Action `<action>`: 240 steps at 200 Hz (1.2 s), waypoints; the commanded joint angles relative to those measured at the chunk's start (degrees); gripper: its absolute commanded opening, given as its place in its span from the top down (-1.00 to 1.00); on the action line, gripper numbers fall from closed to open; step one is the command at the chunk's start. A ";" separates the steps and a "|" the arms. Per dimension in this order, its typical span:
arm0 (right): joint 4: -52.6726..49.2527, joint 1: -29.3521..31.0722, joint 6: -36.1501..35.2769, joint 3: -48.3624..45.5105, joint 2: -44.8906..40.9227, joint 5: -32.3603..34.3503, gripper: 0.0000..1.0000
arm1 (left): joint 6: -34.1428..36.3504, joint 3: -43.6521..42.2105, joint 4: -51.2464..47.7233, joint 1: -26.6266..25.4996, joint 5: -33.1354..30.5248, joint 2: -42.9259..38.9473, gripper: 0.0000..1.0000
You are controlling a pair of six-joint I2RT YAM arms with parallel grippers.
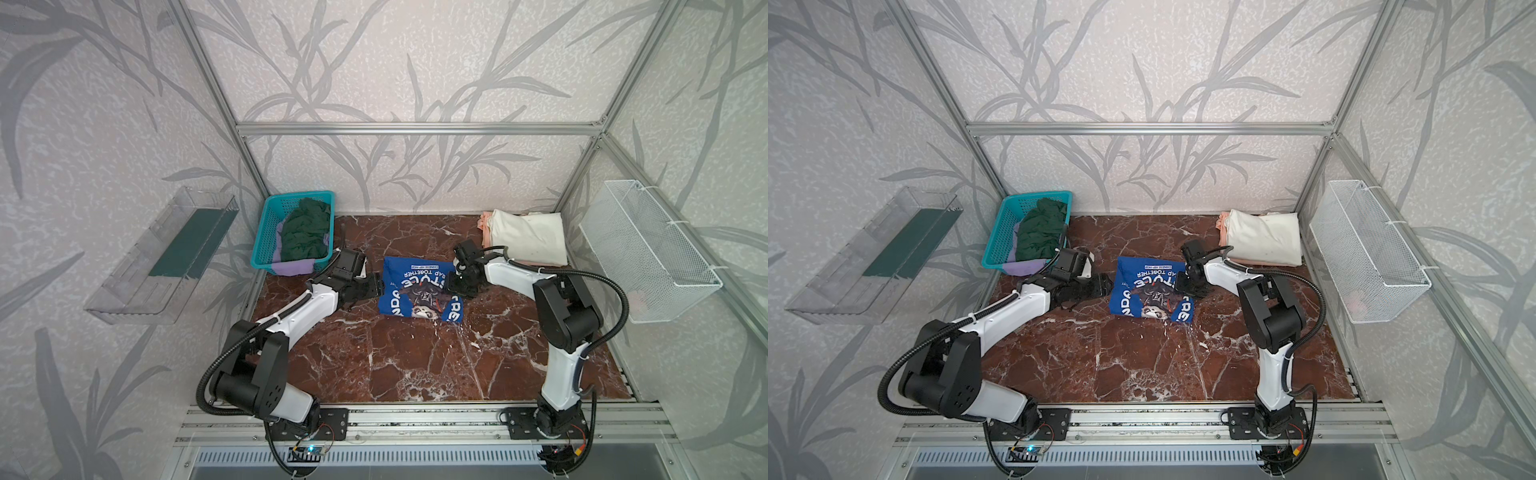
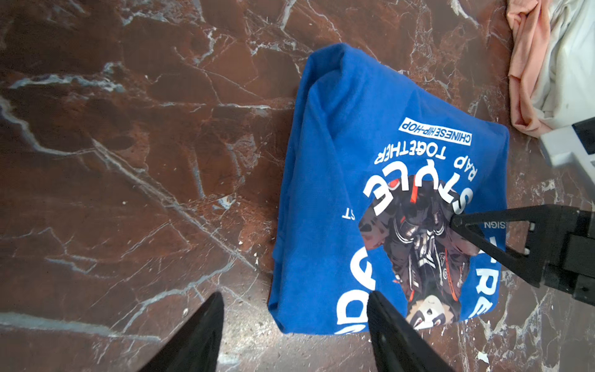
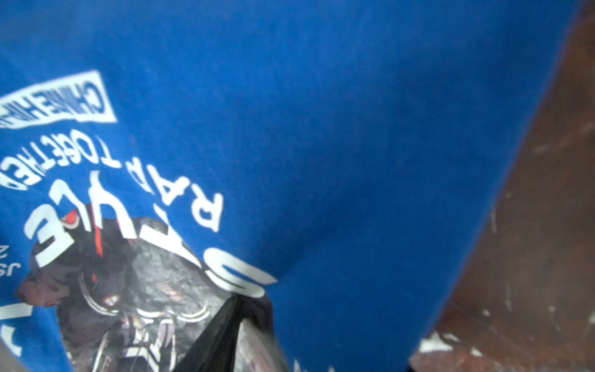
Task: Fold and stack the t-shirts
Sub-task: 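Carry the blue shirt onto the stack with right gripper while left withdraws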
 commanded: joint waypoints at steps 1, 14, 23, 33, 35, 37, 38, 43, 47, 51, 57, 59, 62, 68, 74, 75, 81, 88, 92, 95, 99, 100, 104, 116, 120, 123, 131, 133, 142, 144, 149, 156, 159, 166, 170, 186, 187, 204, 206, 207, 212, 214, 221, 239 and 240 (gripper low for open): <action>-0.67 0.76 0.98 0.68 3.73 3.19 0.16 | -0.07 -1.09 1.35 -0.15 0.81 -2.86 -0.42; -0.71 0.70 1.24 1.40 4.15 4.19 0.53 | 0.24 -1.40 1.14 -0.16 0.67 -3.28 -0.42; -1.26 0.76 0.97 2.32 4.24 4.93 0.70 | 0.37 -1.53 1.00 -0.14 0.72 -3.41 -0.42; -2.78 0.75 0.45 3.90 4.15 6.08 0.83 | 0.40 -1.63 0.91 -0.18 0.97 -3.39 -0.42; -3.03 0.76 0.30 4.25 4.08 6.34 0.84 | 0.34 -1.65 0.92 -0.17 1.04 -3.34 -0.42; -3.40 0.76 0.11 4.62 4.00 6.60 0.86 | 0.31 -1.70 0.98 -0.14 1.06 -3.33 -0.42; -3.57 0.76 0.02 4.80 3.99 6.66 0.87 | 0.30 -1.70 0.99 -0.18 1.06 -3.33 -0.42; -4.44 0.71 -0.49 5.79 3.85 7.42 0.92 | 0.26 -1.97 1.23 -0.18 1.36 -3.29 -0.42; -5.26 0.76 -0.86 6.56 3.61 8.23 0.96 | 0.21 -2.04 1.37 -0.14 1.49 -3.17 -0.42; -5.99 0.73 -1.14 7.41 3.45 9.00 1.00 | 0.10 -2.21 1.59 -0.14 1.66 -3.11 -0.42; -7.11 0.67 -1.82 8.74 3.22 9.95 1.00 | -0.08 -2.51 1.94 -0.14 1.82 -3.03 -0.42; -7.41 0.67 -2.09 9.24 3.08 10.29 1.00 | -0.11 -2.56 2.03 -0.14 1.89 -3.01 -0.42; -7.95 0.66 -2.50 9.87 2.99 10.77 1.00 | -0.15 -2.68 2.18 -0.14 1.94 -2.99 -0.42; -8.98 0.62 -3.45 11.26 2.71 11.77 1.00 | -0.35 -2.88 2.38 -0.14 2.27 -2.85 -0.42; -10.02 0.58 -4.26 12.70 2.45 13.11 1.00 | -0.38 -3.01 2.57 -0.21 2.50 -2.72 -0.42; -10.26 0.54 -4.45 12.93 2.46 13.34 1.00 | -0.35 -3.01 2.58 -0.17 2.53 -2.67 -0.42; -11.29 0.43 -5.36 14.45 2.17 14.61 1.00 | -0.41 -3.15 2.67 -0.14 2.72 -2.47 -0.42; -12.44 0.18 -6.50 16.20 2.13 15.58 1.00 | -0.43 -3.39 2.79 -0.14 2.95 -2.31 -0.42; -12.93 0.00 -7.28 17.23 2.15 15.82 1.00 | -0.44 -3.47 2.98 -0.14 3.06 -2.28 -0.42; -13.21 -0.18 -7.83 17.92 2.27 15.93 1.00 | -0.43 -3.57 3.09 -0.14 3.08 -2.23 -0.42; -13.63 -0.35 -8.68 18.88 2.42 15.94 1.00 | -0.41 -3.68 3.17 -0.16 3.16 -2.22 -0.42; -13.69 -0.41 -8.86 19.14 2.49 15.90 1.00 | -0.50 -3.70 3.23 -0.15 3.17 -2.16 -0.42; -14.06 -0.68 -9.78 20.28 2.75 15.74 1.00 | -0.50 -3.84 3.34 -0.19 3.33 -2.10 -0.43; -16.48 -1.44 -12.18 24.25 3.82 16.20 1.00 | -0.50 -4.05 3.72 -0.14 3.43 -1.88 -0.42; -17.41 -1.59 -13.04 25.66 4.28 16.63 1.00 | -0.52 -4.11 3.79 -0.14 3.45 -1.82 -0.42; -18.05 -1.75 -13.61 26.56 4.61 17.02 1.00 | -0.50 -4.09 3.85 -0.14 3.51 -1.71 -0.42; -19.71 -2.15 -15.07 29.23 5.38 18.32 1.00 | -0.52 -4.14 3.96 -0.14 3.71 -1.54 -0.42; -20.07 -2.21 -15.38 29.78 5.55 18.78 1.00 | -0.55 -4.08 3.98 -0.14 3.81 -1.38 -0.42; -21.57 -2.55 -17.11 32.53 6.40 20.55 1.00 | -0.65 -4.07 4.17 -0.14 4.06 -1.20 -0.43; -21.84 -2.64 -17.54 33.07 6.54 20.92 1.00 | -0.67 -4.07 4.23 -0.18 4.05 -1.06 -0.42; -22.55 -2.88 -18.37 34.49 6.87 21.96 1.00 | -0.68 -4.01 4.34 -0.14 4.30 -0.94 -0.43; -23.14 -3.17 -19.68 36.32 7.51 23.32 1.00 | -0.70 -4.00 4.51 -0.18 4.44 -0.65 -0.42; -23.35 -3.24 -20.37 37.09 7.73 23.85 1.00 | -0.74 -3.98 4.58 -0.14 4.48 -0.58 -0.42; -23.65 -3.59 -21.81 38.79 8.37 24.81 1.00 | -0.76 -4.01 4.82 -0.14 4.71 -0.22 -0.43; -23.83 -3.83 -22.63 39.78 8.55 25.33 1.00 | -0.80 -3.97 4.87 -0.18 4.87 -0.06 -0.42; -24.25 -4.92 -25.46 43.33 9.94 26.17 1.00 | -0.81 -3.63 5.23 -0.14 5.42 0.68 -0.42; -24.27 -5.02 -25.69 43.58 10.03 26.16 1.00 | -0.83 -3.63 5.27 -0.14 5.44 0.74 -0.42; -26.16 -6.61 -27.52 47.92 11.69 26.29 1.00 | -1.06 -3.40 5.51 -0.15 5.85 1.39 -0.43; -26.37 -6.84 -27.68 48.36 11.88 26.29 1.00 | -1.10 -3.33 5.49 -0.14 5.89 1.41 -0.43; -26.47 -6.95 -27.81 48.60 11.92 26.26 1.00 | -1.06 -3.34 5.49 -0.14 5.89 1.46 -0.42; -27.01 -7.41 -28.26 49.93 12.43 26.15 1.00 | -1.11 -3.23 5.56 -0.16 5.98 1.57 -0.42; -27.26 -7.63 -28.46 50.41 12.59 26.16 1.00 | -1.09 -3.20 5.53 -0.19 6.01 1.57 -0.42; -27.80 -8.21 -29.20 52.08 13.09 26.31 1.00 | -1.09 -3.20 5.56 -0.18 6.12 1.65 -0.42; -29.61 -9.57 -31.52 56.91 14.27 27.40 1.00 | -1.12 -3.21 5.42 -0.14 6.12 1.77 -0.42; -29.77 -9.64 -31.62 57.18 14.35 27.56 1.00 | -1.12 -3.24 5.41 -0.14 6.14 1.77 -0.42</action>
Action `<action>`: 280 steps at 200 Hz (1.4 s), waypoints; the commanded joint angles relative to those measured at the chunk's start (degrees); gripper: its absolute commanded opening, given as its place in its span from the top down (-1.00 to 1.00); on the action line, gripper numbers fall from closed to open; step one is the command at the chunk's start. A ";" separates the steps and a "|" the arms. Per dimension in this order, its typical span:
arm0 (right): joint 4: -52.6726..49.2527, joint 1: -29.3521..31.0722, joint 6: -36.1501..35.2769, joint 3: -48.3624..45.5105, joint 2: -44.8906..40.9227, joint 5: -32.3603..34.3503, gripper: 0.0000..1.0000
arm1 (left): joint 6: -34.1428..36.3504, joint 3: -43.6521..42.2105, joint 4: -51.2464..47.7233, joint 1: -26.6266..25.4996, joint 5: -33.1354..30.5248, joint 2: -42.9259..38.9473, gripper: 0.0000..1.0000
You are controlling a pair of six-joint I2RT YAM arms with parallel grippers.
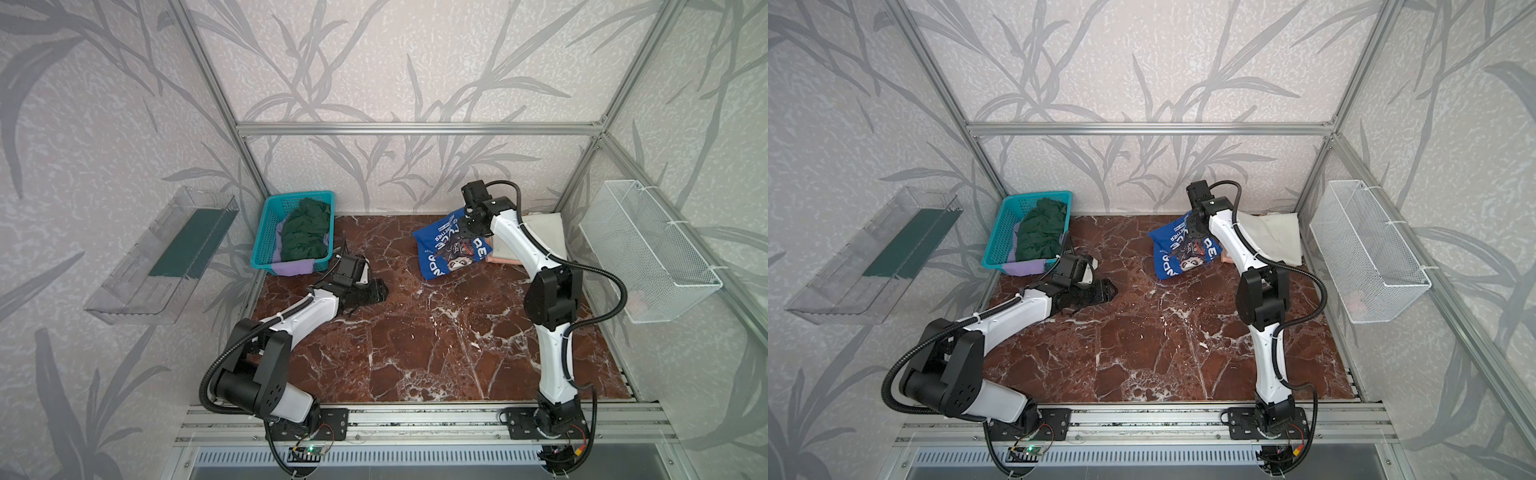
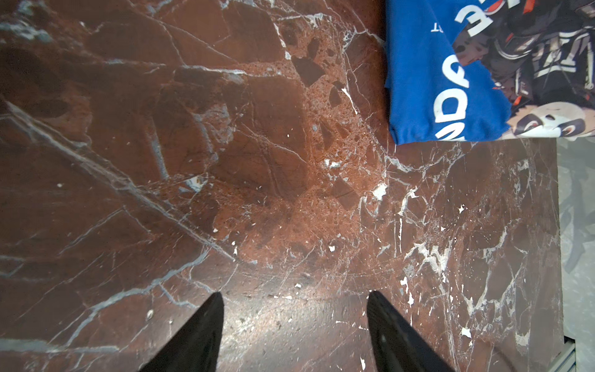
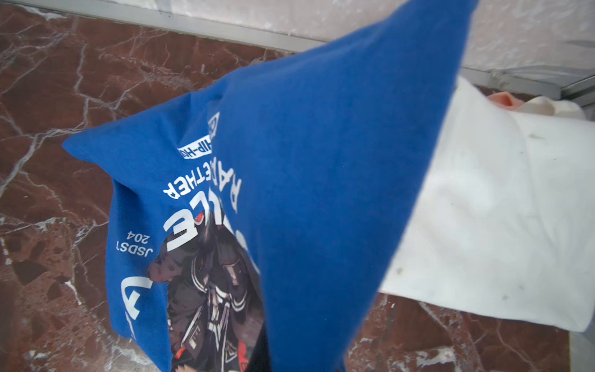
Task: Fold and stack the t-shirts
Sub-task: 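Carry the blue shirt onto the stack with right gripper while left withdraws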
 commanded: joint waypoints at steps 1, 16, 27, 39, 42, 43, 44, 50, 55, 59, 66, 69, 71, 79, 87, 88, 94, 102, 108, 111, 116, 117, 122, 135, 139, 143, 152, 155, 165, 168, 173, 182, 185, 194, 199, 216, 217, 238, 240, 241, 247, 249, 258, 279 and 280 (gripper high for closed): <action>-3.84 -1.93 -4.78 6.58 0.99 3.14 1.00 | -0.24 0.26 0.60 -0.18 0.95 0.37 -0.42; -6.07 -3.06 -6.26 11.51 2.09 4.11 1.00 | -0.21 0.49 0.32 -0.15 0.79 0.37 -0.42; -7.67 -3.88 -6.92 15.02 2.88 3.85 1.00 | -0.18 0.47 0.37 -0.14 0.62 0.37 -0.42; -9.57 -4.80 -7.07 18.78 3.68 3.70 1.00 | -0.16 0.53 0.45 -0.21 0.58 0.57 -0.43; -9.99 -4.96 -7.07 19.71 3.83 3.60 1.00 | -0.23 0.61 0.45 -0.19 0.63 0.65 -0.43; -10.14 -5.02 -7.07 19.98 3.86 3.54 1.00 | -0.23 0.65 0.48 -0.21 0.60 0.69 -0.42; -10.25 -5.10 -7.07 20.21 3.87 3.42 1.00 | -0.19 0.67 0.58 -0.17 0.62 0.75 -0.42; -11.20 -5.40 -7.14 21.66 4.17 3.08 1.00 | -0.16 0.75 0.67 -0.15 0.56 1.05 -0.42; -12.08 -5.67 -7.42 22.82 4.32 2.81 1.00 | -0.22 0.80 0.74 -0.15 0.57 1.33 -0.43; -12.52 -5.82 -7.64 23.51 4.25 2.68 1.00 | -0.24 0.87 0.73 -0.14 0.67 1.64 -0.43; -13.04 -6.11 -7.91 24.11 4.17 2.54 1.00 | -0.31 1.08 0.71 -0.14 0.80 2.17 -0.42; -13.16 -6.29 -8.01 24.27 4.09 2.55 1.00 | -0.31 1.18 0.75 -0.14 0.93 2.42 -0.43; -13.18 -6.42 -7.97 24.36 3.92 2.59 1.00 | -0.34 1.27 0.74 -0.14 1.01 2.51 -0.43; -13.26 -6.98 -7.95 24.23 3.51 2.77 1.00 | -0.33 1.46 0.84 -0.14 1.18 2.95 -0.43; -13.36 -7.77 -7.58 24.05 2.98 3.09 1.00 | -0.49 1.53 0.94 -0.14 1.18 3.18 -0.42; -13.41 -7.87 -7.46 24.04 2.91 3.15 1.00 | -0.49 1.55 0.94 -0.14 1.18 3.23 -0.43; -13.38 -8.57 -6.95 23.83 2.56 3.29 1.00 | -0.58 1.51 1.02 -0.14 1.26 3.27 -0.43; -13.38 -9.63 -6.37 23.50 2.14 3.10 1.00 | -0.68 1.54 1.10 -0.18 1.31 3.30 -0.43; -13.28 -10.57 -5.82 23.11 1.90 2.89 1.00 | -0.68 1.51 1.05 -0.14 1.37 3.20 -0.43; -13.27 -10.99 -5.52 22.89 1.81 2.91 1.00 | -0.68 1.52 1.11 -0.14 1.43 3.17 -0.43; -13.14 -11.64 -5.29 22.60 1.67 2.93 1.00 | -0.70 1.44 1.04 -0.16 1.36 3.03 -0.42; -13.12 -11.75 -5.30 22.53 1.68 2.94 1.00 | -0.65 1.41 1.04 -0.15 1.36 2.98 -0.42; -13.04 -12.37 -5.41 22.15 1.61 3.08 1.00 | -0.61 1.39 1.02 -0.18 1.41 2.78 -0.43; -12.18 -13.69 -5.40 20.92 1.56 5.21 1.00 | -0.58 1.43 0.95 -0.20 1.23 2.25 -0.43; -11.84 -14.10 -5.33 20.60 1.69 5.88 1.00 | -0.50 1.47 0.84 -0.16 1.10 2.16 -0.43; -11.67 -14.53 -5.12 20.46 1.71 6.18 1.00 | -0.42 1.47 0.74 -0.19 1.05 2.05 -0.43; -11.72 -15.35 -5.26 20.89 2.24 6.04 1.00 | -0.28 1.63 0.52 -0.19 0.94 1.88 -0.43; -11.80 -15.55 -5.31 21.14 2.37 5.89 1.00 | -0.24 1.73 0.36 -0.19 0.99 1.88 -0.43; -12.17 -16.18 -5.20 21.82 2.78 5.81 1.00 | 0.01 1.97 0.03 -0.21 0.96 1.90 -0.43; -12.18 -16.34 -5.11 21.93 2.81 6.08 1.00 | 0.03 2.00 -0.11 -0.19 0.83 1.87 -0.43; -12.14 -16.56 -4.70 22.00 2.94 6.62 1.00 | 0.09 2.09 -0.11 -0.22 0.90 1.87 -0.43; -12.15 -16.92 -3.66 21.99 3.09 8.18 1.00 | 0.11 2.17 -0.27 -0.15 0.83 1.87 -0.42; -12.21 -17.02 -3.37 22.01 3.18 8.82 1.00 | 0.09 2.26 -0.21 -0.17 0.83 1.88 -0.43; -12.31 -17.34 -2.87 21.89 3.57 10.60 1.00 | -0.04 2.19 0.01 -0.23 0.83 2.02 -0.43; -12.44 -17.46 -2.64 21.92 3.79 11.49 1.00 | -0.18 2.24 0.13 -0.22 0.91 2.09 -0.43; -12.80 -18.06 -2.42 22.09 5.16 12.94 1.00 | -0.41 2.22 0.45 -0.24 1.26 2.38 -0.43; -12.82 -18.08 -2.42 22.14 5.31 13.00 1.00 | -0.46 2.24 0.48 -0.23 1.31 2.39 -0.43; -13.05 -18.59 -2.66 22.62 7.38 16.86 1.00 | -0.50 2.23 0.80 -0.22 1.54 3.04 -0.43; -13.11 -18.61 -2.74 22.69 7.64 17.51 1.00 | -0.50 2.21 0.73 -0.22 1.53 3.15 -0.43; -13.10 -18.61 -2.75 22.79 7.70 17.83 1.00 | -0.50 2.24 0.70 -0.22 1.53 3.17 -0.42; -13.16 -18.66 -2.79 23.02 8.44 19.93 1.00 | -0.44 2.35 0.68 -0.22 1.62 3.33 -0.43; -13.18 -18.65 -2.94 23.14 8.45 20.62 1.00 | -0.46 2.33 0.68 -0.22 1.66 3.38 -0.43; -13.11 -18.78 -3.40 23.50 9.29 22.88 1.00 | -0.59 2.31 0.68 -0.31 1.79 3.58 -0.42; -12.47 -18.79 -4.51 23.99 10.76 27.21 1.00 | -0.68 2.08 0.94 -0.40 1.80 3.28 -0.43; -12.39 -18.79 -4.65 23.93 10.80 27.39 1.00 | -0.68 2.08 0.94 -0.40 1.75 3.28 -0.43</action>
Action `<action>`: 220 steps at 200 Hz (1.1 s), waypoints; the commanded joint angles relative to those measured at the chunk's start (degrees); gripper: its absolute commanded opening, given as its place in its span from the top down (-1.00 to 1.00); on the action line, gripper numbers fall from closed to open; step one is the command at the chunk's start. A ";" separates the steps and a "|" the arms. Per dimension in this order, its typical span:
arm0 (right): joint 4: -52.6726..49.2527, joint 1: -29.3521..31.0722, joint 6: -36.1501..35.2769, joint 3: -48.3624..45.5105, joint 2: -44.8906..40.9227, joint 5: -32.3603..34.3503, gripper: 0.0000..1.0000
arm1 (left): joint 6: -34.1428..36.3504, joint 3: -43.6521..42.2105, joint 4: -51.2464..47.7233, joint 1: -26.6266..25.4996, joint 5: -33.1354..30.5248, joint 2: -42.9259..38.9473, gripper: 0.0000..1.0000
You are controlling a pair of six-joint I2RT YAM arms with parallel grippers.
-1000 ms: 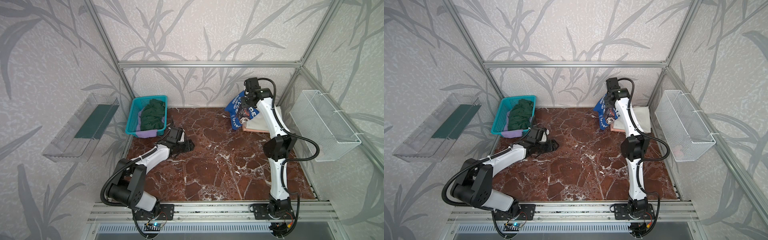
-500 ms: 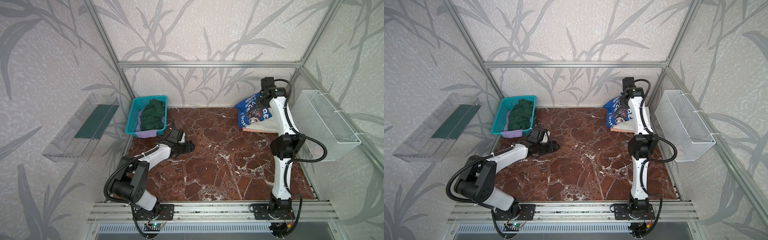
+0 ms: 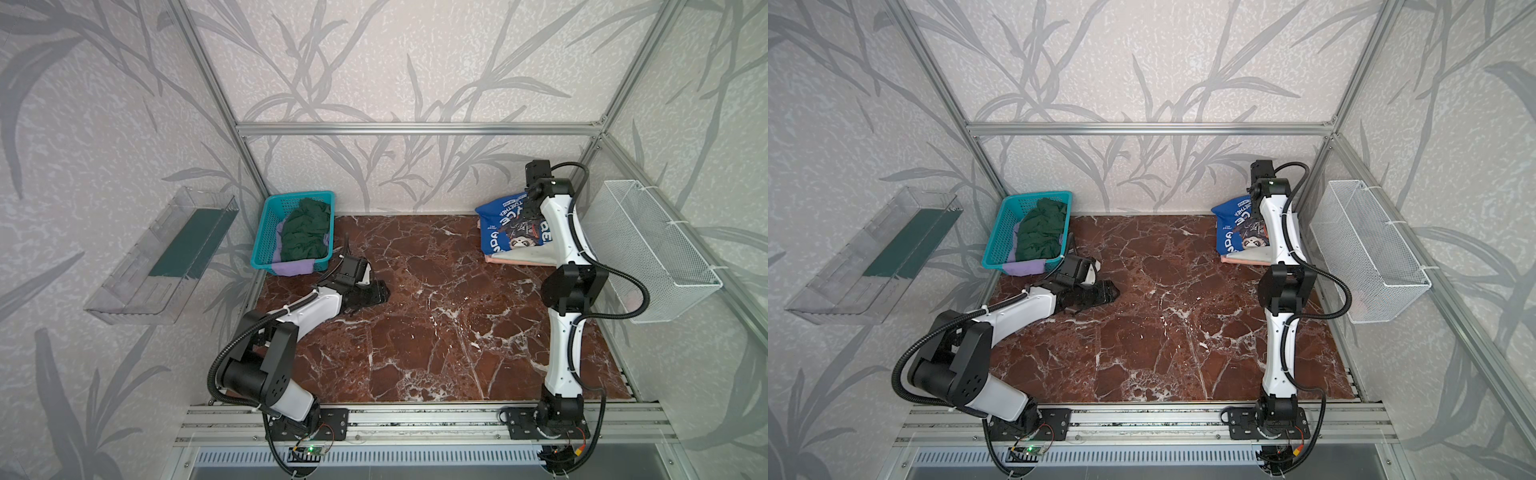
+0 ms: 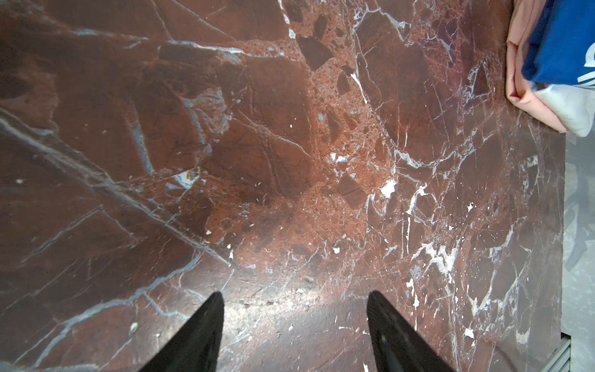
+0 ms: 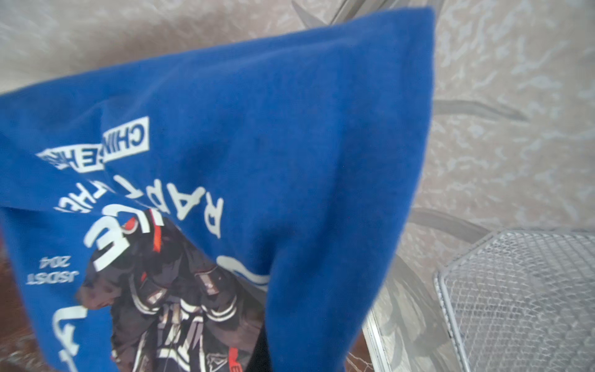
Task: Fold and stack the t-shirts
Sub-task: 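Carry the blue shirt onto the stack with right gripper while left withdraws, then release the blue shirt on the stack and draw the right gripper back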
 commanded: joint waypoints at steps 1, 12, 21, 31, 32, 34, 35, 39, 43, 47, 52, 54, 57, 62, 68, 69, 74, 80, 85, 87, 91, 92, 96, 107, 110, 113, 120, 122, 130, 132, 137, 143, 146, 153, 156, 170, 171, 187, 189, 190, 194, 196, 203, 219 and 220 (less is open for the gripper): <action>0.15 -0.54 -1.07 2.47 1.64 9.18 1.00 | -0.15 1.52 0.37 -0.25 0.50 0.08 -0.43; 1.15 -0.54 -1.79 2.15 2.19 11.10 1.00 | -0.11 1.46 0.17 -0.25 0.33 0.06 -0.42; 1.88 -0.54 -2.55 1.90 2.69 11.89 1.00 | -0.07 1.52 0.11 -0.25 0.24 0.00 -0.42; 2.36 -0.54 -3.29 1.81 3.39 12.55 1.00 | -0.07 1.44 0.11 -0.25 0.22 0.00 -0.42; 2.38 -0.54 -3.40 1.84 3.47 12.65 1.00 | -0.07 1.44 0.11 -0.25 0.22 0.00 -0.43; 2.45 -0.54 -3.53 1.86 3.63 12.83 1.00 | -0.15 1.44 0.07 -0.25 0.22 0.00 -0.43; 2.47 -0.54 -3.61 1.86 3.68 12.87 1.00 | -0.15 1.43 0.09 -0.25 0.22 0.00 -0.42; 2.60 -0.54 -3.87 1.78 3.99 13.29 1.00 | -0.16 1.43 0.10 -0.26 0.22 0.01 -0.43; 2.70 -0.54 -4.18 1.84 4.26 13.72 1.00 | -0.16 1.40 0.09 -0.25 0.22 0.00 -0.43; 2.80 -0.54 -4.55 1.81 4.60 14.06 1.00 | -0.15 1.43 0.07 -0.25 0.17 -0.05 -0.42; 2.92 -0.54 -4.85 1.83 4.91 14.54 1.00 | -0.15 1.39 0.02 -0.24 0.16 -0.01 -0.42; 3.01 -0.54 -4.97 1.75 5.09 14.73 1.00 | -0.15 1.42 0.05 -0.25 0.18 0.00 -0.42; 3.18 -0.54 -5.20 1.70 5.31 15.07 1.00 | -0.16 1.43 0.04 -0.25 0.11 0.00 -0.43; 3.43 -0.54 -5.49 1.61 5.69 15.56 1.00 | -0.17 1.43 0.01 -0.25 0.04 0.00 -0.42; 3.77 -0.52 -5.98 1.66 6.02 16.40 1.00 | -0.25 1.43 0.02 -0.25 0.06 -0.01 -0.42; 3.78 -0.53 -6.06 1.63 6.10 16.59 1.00 | -0.24 1.43 0.02 -0.25 0.09 0.00 -0.43; 4.16 -0.54 -6.53 1.58 6.38 17.56 1.00 | -0.24 1.44 0.02 -0.25 0.05 0.08 -0.42; 4.68 -0.50 -7.01 1.53 6.81 18.94 1.00 | -0.30 1.52 -0.06 -0.25 0.09 0.08 -0.43; 5.26 -0.54 -7.39 1.44 7.00 20.11 0.99 | -0.16 1.60 -0.20 -0.25 0.11 0.08 -0.42; 5.46 -0.63 -7.62 1.50 7.11 20.32 1.00 | -0.15 1.61 -0.21 -0.27 0.10 0.08 -0.42; 5.87 -0.59 -8.11 1.43 7.29 20.39 0.99 | -0.10 1.64 -0.29 -0.29 0.08 0.08 -0.42; 5.94 -0.61 -8.22 1.43 7.30 20.39 0.99 | -0.08 1.67 -0.36 -0.27 0.06 0.04 -0.42; 6.31 -0.71 -8.58 1.49 7.41 21.84 0.98 | -0.11 1.71 -0.33 -0.27 -0.01 0.09 -0.43; 7.05 -0.98 -8.88 1.45 7.63 23.03 0.97 | -0.02 1.76 -0.44 -0.31 -0.08 -0.07 -0.42; 7.25 -0.98 -8.73 1.47 7.67 23.18 0.97 | -0.01 1.74 -0.45 -0.26 -0.17 -0.13 -0.42; 7.36 -1.10 -8.58 1.44 7.67 23.18 0.95 | 0.00 1.78 -0.47 -0.28 -0.23 -0.10 -0.42; 7.69 -1.26 -8.54 1.43 7.83 22.97 0.93 | -0.08 1.76 -0.47 -0.29 -0.17 -0.09 -0.43; 7.72 -1.32 -8.52 1.47 7.89 22.90 0.91 | -0.09 1.78 -0.43 -0.32 -0.14 -0.07 -0.43; 8.09 -1.41 -8.60 1.51 8.03 22.76 0.76 | -0.06 1.79 -0.32 -0.34 -0.06 0.04 -0.43; 8.17 -1.46 -8.65 1.45 8.03 22.70 0.69 | -0.06 1.79 -0.33 -0.34 -0.07 0.07 -0.43; 8.45 -1.51 -8.97 1.44 8.27 22.81 0.49 | -0.13 1.78 -0.33 -0.36 -0.04 0.12 -0.43; 8.82 -1.51 -9.33 1.44 8.61 23.15 0.18 | -0.07 1.87 -0.32 -0.37 0.11 0.24 -0.43; 9.02 -1.51 -9.61 1.56 8.79 23.34 0.03 | -0.06 1.87 -0.33 -0.38 0.12 0.31 -0.43; 9.38 -1.51 -10.16 1.67 9.20 23.72 -0.18 | -0.06 1.87 -0.33 -0.34 0.15 0.51 -0.42; 9.36 -1.51 -10.33 1.85 9.38 23.84 -0.24 | -0.06 1.90 -0.28 -0.34 0.18 0.45 -0.42; 8.22 -1.47 -9.54 2.75 10.07 23.81 -0.56 | -0.12 1.90 -0.50 -0.35 0.23 0.74 -0.42; 7.95 -1.49 -9.33 2.84 10.10 23.68 -0.58 | -0.09 1.93 -0.50 -0.34 0.23 0.76 -0.43; 4.10 -1.37 -5.90 3.93 9.56 19.30 -0.68 | -0.20 1.67 -0.27 -0.36 0.32 0.66 -0.43; 3.96 -1.30 -5.54 3.68 9.42 18.73 -0.69 | -0.21 1.60 -0.27 -0.34 0.31 0.62 -0.43; 3.97 -1.23 -5.45 3.56 9.25 18.51 -0.69 | -0.22 1.56 -0.21 -0.34 0.31 0.57 -0.43; 4.01 -1.10 -4.97 2.86 8.72 17.79 -0.70 | -0.26 1.54 0.05 -0.38 0.31 0.46 -0.43; 4.20 -1.03 -4.88 2.49 8.48 17.59 -0.70 | -0.24 1.50 0.14 -0.35 0.31 0.44 -0.43; 5.16 -0.46 -4.74 0.49 7.28 17.54 -0.73 | -0.33 1.38 0.29 -0.34 0.31 0.22 -0.43; 7.88 1.16 -4.88 -4.49 4.25 17.85 -0.84 | -0.16 1.34 0.37 -0.36 0.13 -0.37 -0.43; 7.95 1.23 -4.86 -4.74 4.16 17.76 -0.85 | -0.11 1.35 0.33 -0.39 0.09 -0.45 -0.43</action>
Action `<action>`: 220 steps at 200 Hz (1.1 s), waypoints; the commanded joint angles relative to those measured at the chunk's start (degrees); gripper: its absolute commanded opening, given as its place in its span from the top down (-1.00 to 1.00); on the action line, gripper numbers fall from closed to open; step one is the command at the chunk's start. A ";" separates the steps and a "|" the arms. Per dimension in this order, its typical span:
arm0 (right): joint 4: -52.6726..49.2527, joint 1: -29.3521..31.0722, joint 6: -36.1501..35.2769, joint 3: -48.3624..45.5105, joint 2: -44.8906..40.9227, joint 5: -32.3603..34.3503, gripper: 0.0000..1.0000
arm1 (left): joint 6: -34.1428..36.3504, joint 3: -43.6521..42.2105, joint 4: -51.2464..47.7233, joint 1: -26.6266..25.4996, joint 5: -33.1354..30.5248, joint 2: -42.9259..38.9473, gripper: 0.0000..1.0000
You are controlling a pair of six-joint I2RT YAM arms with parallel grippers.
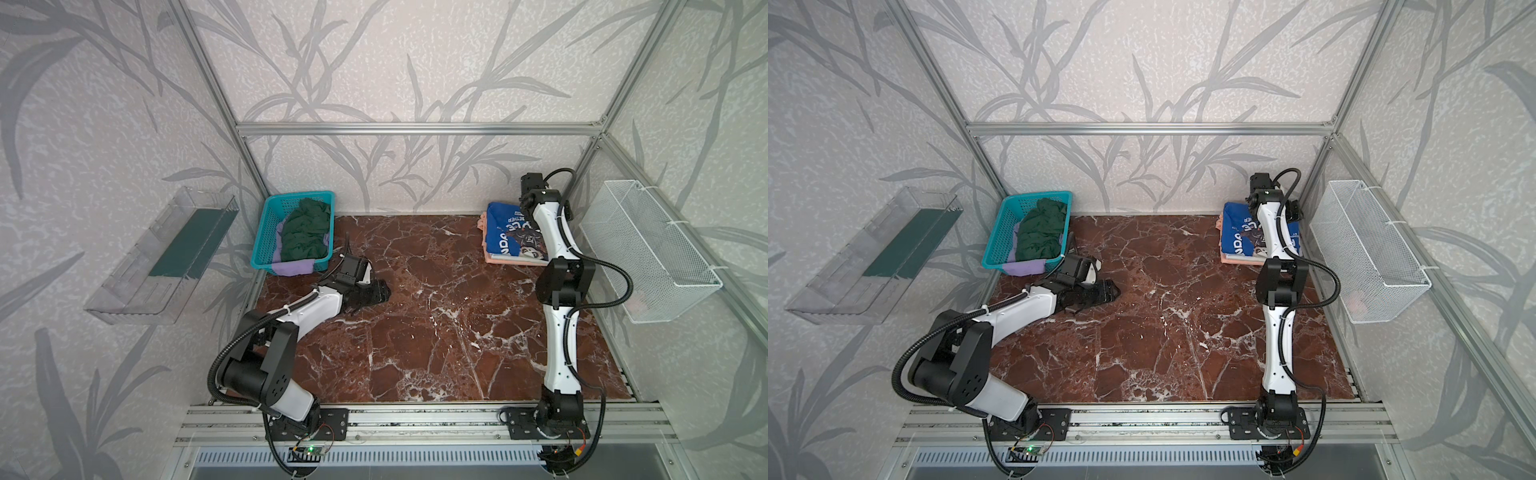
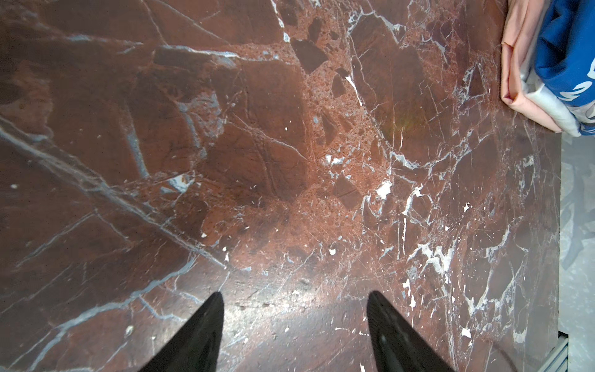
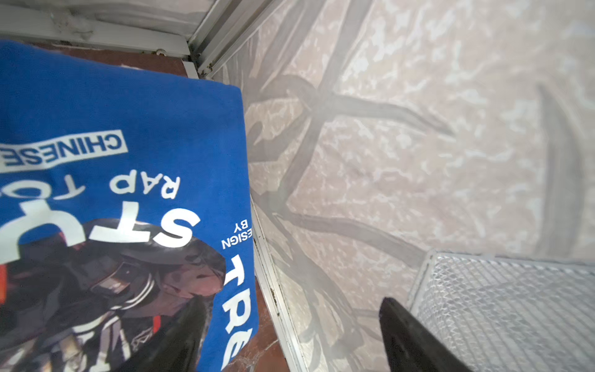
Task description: Fold and stack the t-shirts
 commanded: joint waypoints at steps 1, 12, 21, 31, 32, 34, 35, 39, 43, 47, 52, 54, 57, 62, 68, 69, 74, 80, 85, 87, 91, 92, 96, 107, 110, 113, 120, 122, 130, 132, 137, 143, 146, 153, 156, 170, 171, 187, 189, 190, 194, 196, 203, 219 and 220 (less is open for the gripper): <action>1.29 2.49 2.04 -5.04 -4.26 -1.54 -0.86 | -0.09 0.87 0.26 -0.21 0.06 -0.60 -0.43; 0.69 3.79 3.10 -7.33 -6.21 -3.50 -0.93 | 0.19 0.42 0.48 -0.22 -1.00 -1.64 -0.44; -0.85 4.92 5.20 -8.96 -7.75 -4.82 -0.95 | 0.43 0.02 0.63 -0.22 -2.56 -2.77 -0.47; -1.61 6.28 7.30 -11.58 -9.81 -5.85 -0.98 | 0.97 -0.29 0.43 -0.19 -4.71 -4.31 -0.49; -1.63 6.40 7.56 -11.91 -10.05 -5.92 -0.98 | 0.96 -0.33 0.36 -0.19 -5.06 -4.45 -0.49; -1.61 6.72 7.90 -12.60 -10.53 -6.10 -0.98 | 1.19 -0.31 0.22 -0.23 -5.50 -4.76 -0.50; -1.63 6.93 8.03 -12.99 -10.80 -6.13 -0.98 | 1.29 -0.34 0.21 -0.20 -5.76 -4.90 -0.50; -1.47 7.55 8.86 -14.62 -11.91 -6.32 -0.99 | 1.58 -0.43 -0.01 -0.19 -6.91 -5.60 -0.51; -0.93 8.13 9.35 -16.49 -12.97 -6.69 -1.00 | 1.88 -0.58 -0.15 -0.18 -8.22 -6.37 -0.52; 0.05 8.80 9.60 -18.52 -14.32 -7.11 -0.99 | 2.25 -0.82 -0.09 -0.18 -9.64 -7.17 -0.53; 1.35 9.62 9.92 -21.57 -16.23 -7.83 -0.98 | 2.81 -1.05 0.05 -0.16 -11.44 -8.22 -0.55; 2.02 9.89 10.05 -22.90 -16.95 -8.12 -0.98 | 3.04 -1.11 0.12 -0.11 -12.12 -8.55 -0.56; 2.92 10.32 10.35 -24.82 -18.25 -8.77 -0.98 | 3.34 -1.31 0.21 -0.10 -13.66 -9.13 -0.58; 5.08 10.91 10.68 -28.35 -20.32 -10.20 -0.98 | 3.41 -1.54 0.33 -0.09 -16.40 -10.03 -0.59; 7.96 11.51 10.93 -33.05 -23.29 -12.62 -0.98 | 3.41 -1.94 0.37 -0.09 -20.37 -11.08 -0.61; 8.47 11.61 10.95 -33.89 -23.81 -13.13 -0.98 | 3.32 -1.99 0.37 -0.09 -21.11 -11.26 -0.61; 11.77 11.98 11.15 -38.16 -26.27 -15.57 -0.98 | 3.63 -2.34 0.50 0.05 -24.04 -12.12 -0.67; 15.99 12.30 11.93 -43.82 -30.25 -18.76 -0.98 | 4.49 -2.80 0.70 0.32 -27.67 -13.10 -0.68; 20.25 12.41 12.53 -49.21 -33.71 -22.27 -0.98 | 5.23 -3.20 0.81 0.58 -30.28 -13.97 -0.69; 22.41 12.41 12.71 -51.56 -35.39 -24.05 -0.98 | 5.49 -3.40 0.97 0.62 -31.11 -14.30 -0.69; 26.56 12.34 13.09 -56.01 -38.25 -27.63 -0.98 | 6.14 -3.75 1.46 0.92 -33.05 -14.92 -0.69; 27.53 12.29 13.18 -57.02 -39.73 -27.63 -0.98 | 6.31 -3.90 1.53 0.98 -33.56 -15.08 -0.70; 32.23 12.18 13.57 -61.80 -42.76 -31.19 -0.98 | 6.97 -4.36 2.18 1.18 -35.15 -15.72 -0.70; 49.18 12.15 13.32 -75.80 -51.02 -37.65 -0.98 | 8.55 -5.49 3.77 2.10 -38.30 -17.13 -0.71; 53.17 12.15 13.38 -79.28 -52.92 -39.18 -0.98 | 8.87 -5.73 4.14 2.43 -38.97 -17.48 -0.71; 57.02 12.15 13.51 -82.32 -54.55 -40.19 -0.98 | 9.23 -6.11 4.50 2.62 -39.58 -17.80 -0.71; 65.78 12.20 13.70 -88.94 -57.52 -41.81 -0.98 | 9.49 -6.82 5.36 3.63 -40.53 -18.56 -0.72; 68.04 12.21 13.70 -90.48 -58.28 -41.92 -0.98 | 9.52 -7.08 5.66 3.98 -40.73 -18.81 -0.71; 75.10 12.41 14.36 -95.60 -60.06 -40.71 -0.98 | 9.80 -8.27 6.98 5.29 -41.65 -19.51 -0.71; 76.73 12.46 14.53 -96.58 -60.38 -40.24 -0.98 | 9.88 -8.56 7.32 5.60 -41.87 -19.68 -0.72; 80.02 12.63 14.39 -98.78 -60.77 -39.26 -0.98 | 10.12 -9.43 8.24 6.53 -42.42 -20.20 -0.72; 84.15 12.75 12.74 -100.88 -60.65 -38.57 -0.98 | 10.46 -10.52 9.46 7.47 -43.19 -20.70 -0.72; 85.71 12.83 11.74 -101.65 -60.42 -38.03 -0.98 | 10.71 -11.15 10.21 8.09 -43.68 -20.88 -0.72; 88.06 13.18 9.76 -103.16 -60.01 -36.31 -0.98 | 11.70 -12.84 12.49 9.24 -44.69 -21.21 -0.72; 89.13 13.36 8.81 -103.82 -59.79 -35.55 -0.98 | 12.33 -13.50 13.52 9.76 -44.98 -21.28 -0.73; 90.05 13.91 8.18 -105.97 -59.70 -29.45 -0.98 | 16.83 -17.43 20.49 11.84 -45.51 -21.39 -0.73; 89.94 13.91 8.35 -106.04 -59.73 -29.23 -0.98 | 17.20 -17.77 21.16 11.98 -45.59 -21.34 -0.73; 90.32 13.91 9.61 -109.02 -60.68 -28.09 -0.98 | 23.23 -24.67 36.17 13.65 -45.90 -19.86 -0.73; 90.46 13.91 9.62 -109.56 -60.83 -28.12 -0.98 | 23.75 -25.45 37.91 13.91 -45.59 -19.53 -0.74; 90.54 13.91 9.60 -109.77 -60.86 -28.13 -0.98 | 23.95 -25.74 38.65 14.03 -45.41 -19.31 -0.74; 90.85 14.04 9.52 -110.71 -61.13 -28.01 -0.98 | 24.67 -26.94 41.55 14.68 -44.80 -18.55 -0.82; 90.99 14.12 9.38 -111.06 -61.31 -27.82 -0.98 | 24.85 -27.42 42.81 14.96 -44.55 -18.17 -0.84; 91.24 14.41 8.95 -112.45 -61.58 -26.53 -0.98 | 24.95 -28.34 45.42 15.88 -43.77 -16.73 -0.87; 92.17 14.87 10.28 -115.37 -63.19 -22.59 -0.98 | 24.55 -28.49 49.38 18.05 -40.35 -12.44 -0.93; 92.41 14.88 10.36 -115.66 -63.45 -22.63 -0.98 | 24.70 -28.36 49.53 18.12 -40.41 -12.21 -0.94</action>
